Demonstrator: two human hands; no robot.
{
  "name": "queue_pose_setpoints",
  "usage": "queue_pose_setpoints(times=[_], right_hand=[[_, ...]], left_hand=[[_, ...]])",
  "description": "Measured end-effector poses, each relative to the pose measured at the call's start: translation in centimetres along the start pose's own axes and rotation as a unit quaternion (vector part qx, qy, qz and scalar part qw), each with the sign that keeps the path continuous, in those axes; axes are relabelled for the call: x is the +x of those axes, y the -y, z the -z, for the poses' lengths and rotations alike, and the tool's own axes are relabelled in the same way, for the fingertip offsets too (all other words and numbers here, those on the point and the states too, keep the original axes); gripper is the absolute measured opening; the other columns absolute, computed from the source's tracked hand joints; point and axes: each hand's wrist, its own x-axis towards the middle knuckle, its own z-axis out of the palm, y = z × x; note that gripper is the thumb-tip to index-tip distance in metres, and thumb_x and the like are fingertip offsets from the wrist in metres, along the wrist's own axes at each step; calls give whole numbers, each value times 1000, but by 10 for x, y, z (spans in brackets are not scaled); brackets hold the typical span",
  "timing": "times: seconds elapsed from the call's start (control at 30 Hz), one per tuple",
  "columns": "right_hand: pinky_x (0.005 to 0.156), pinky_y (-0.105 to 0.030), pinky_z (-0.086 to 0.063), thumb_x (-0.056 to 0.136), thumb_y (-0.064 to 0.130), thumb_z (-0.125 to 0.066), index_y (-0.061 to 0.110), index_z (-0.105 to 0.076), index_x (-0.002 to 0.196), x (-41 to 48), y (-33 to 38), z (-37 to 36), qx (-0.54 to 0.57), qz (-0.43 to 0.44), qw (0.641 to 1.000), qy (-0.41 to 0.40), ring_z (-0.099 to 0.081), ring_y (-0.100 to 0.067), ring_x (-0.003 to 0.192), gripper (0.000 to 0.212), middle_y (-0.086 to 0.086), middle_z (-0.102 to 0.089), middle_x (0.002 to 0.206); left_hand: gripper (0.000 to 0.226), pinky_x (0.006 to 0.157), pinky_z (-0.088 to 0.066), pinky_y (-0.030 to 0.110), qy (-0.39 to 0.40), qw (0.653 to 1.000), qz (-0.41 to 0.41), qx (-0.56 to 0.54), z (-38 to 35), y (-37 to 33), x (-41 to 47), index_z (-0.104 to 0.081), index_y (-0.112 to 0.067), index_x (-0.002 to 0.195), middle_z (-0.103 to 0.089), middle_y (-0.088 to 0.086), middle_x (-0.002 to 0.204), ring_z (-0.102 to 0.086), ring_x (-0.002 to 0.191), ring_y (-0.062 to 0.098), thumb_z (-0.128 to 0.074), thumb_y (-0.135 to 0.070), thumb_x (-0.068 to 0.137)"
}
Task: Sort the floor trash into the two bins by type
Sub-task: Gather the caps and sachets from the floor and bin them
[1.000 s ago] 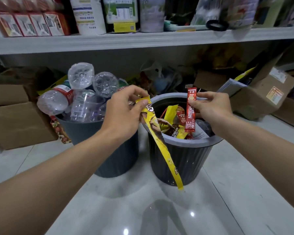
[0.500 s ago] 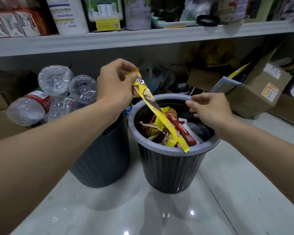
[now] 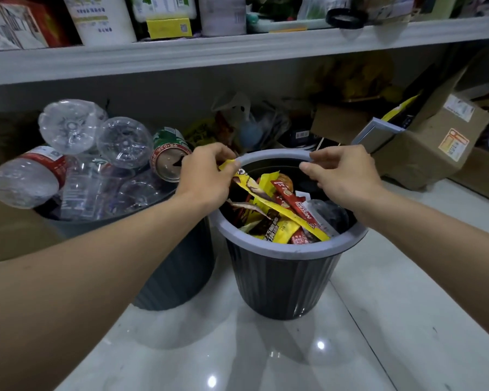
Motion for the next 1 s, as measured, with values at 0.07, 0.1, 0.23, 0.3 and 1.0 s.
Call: queue_pose_setpoints(times=[0.07,0.1,0.23,0.3,1.0], right_hand=[[96,-31,-50,87,32,-71,15,-65,124,-7,5,-2,-21,22,999,12,-63,-13,103,41,0,-69,113],[95,-27,-48,88,32,-69,15,-64,126,-10,9,-4,-33,36,999,22,-62,-11,105,42,0,-68,116],[92,-21,-40,93,34,-62,15,-59,132,-32,30,-7,-91,103,988,68,-58,-12,115,43,0,-64,127],[94,-24,-40,95,36,-58,17,-58,133,-47,43,-7,-132,139,979,74,-56,-16,120,43,0,-62,130],[121,-35,-5,101,53,-21,21,-8,155,-320,186,-184,-346,245,880,215,-8,-21,149,64,-5,-10,162]], left_hand=[[25,77,-42,24,27,999,-20,39,8,-1,-6,-67,-19,115,-66,-3,107,-57,94,11,-59,-30,95],[28,79,-43,26,43,997,-32,60,11,-1,-10,-65,-18,119,-66,-1,112,-58,99,14,-58,-31,95],[37,93,-46,32,100,984,-85,120,29,-6,-34,-59,-19,128,-63,2,122,-56,112,21,-57,-34,95],[33,86,-50,39,104,976,-127,143,43,-9,-52,-61,-21,123,-65,0,113,-58,104,20,-56,-36,94],[64,120,-12,40,112,901,-32,418,270,154,-278,-17,-23,153,-15,2,161,-6,149,21,-17,-56,97]])
